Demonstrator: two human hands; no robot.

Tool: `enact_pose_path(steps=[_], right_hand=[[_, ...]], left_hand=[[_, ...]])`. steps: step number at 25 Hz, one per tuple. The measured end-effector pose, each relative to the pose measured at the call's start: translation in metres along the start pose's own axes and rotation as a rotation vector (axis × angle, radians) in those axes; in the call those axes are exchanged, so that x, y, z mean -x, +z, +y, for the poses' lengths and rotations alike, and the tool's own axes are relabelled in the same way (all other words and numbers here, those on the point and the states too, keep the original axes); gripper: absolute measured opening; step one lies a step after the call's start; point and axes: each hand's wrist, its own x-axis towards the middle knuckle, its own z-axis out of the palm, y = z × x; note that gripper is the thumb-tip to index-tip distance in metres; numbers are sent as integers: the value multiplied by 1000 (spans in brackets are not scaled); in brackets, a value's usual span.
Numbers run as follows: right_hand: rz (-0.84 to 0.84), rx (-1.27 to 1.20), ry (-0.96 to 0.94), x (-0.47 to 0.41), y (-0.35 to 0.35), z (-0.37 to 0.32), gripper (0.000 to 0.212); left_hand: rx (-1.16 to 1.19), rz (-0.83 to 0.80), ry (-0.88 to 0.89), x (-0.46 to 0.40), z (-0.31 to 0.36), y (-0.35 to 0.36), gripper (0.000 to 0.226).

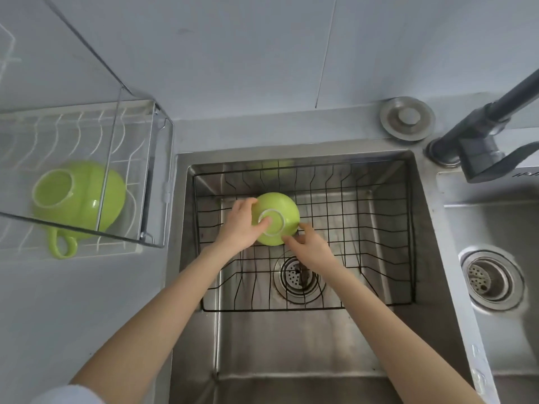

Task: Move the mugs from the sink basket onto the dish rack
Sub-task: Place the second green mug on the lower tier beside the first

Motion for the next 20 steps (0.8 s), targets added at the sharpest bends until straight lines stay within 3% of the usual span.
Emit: enact_pose_path(steps=[6,14,20], right_hand=[[58,-226,90,-20,14,3,57],[108,-333,104,-14,9,4,55],[164,-292,48,26,-1,3,53]], left_hand=[[185,18,-18,-15,-11,7,52],[310,153,-35,1,-9,10,51],[402,111,-13,40,-2,10,55]])
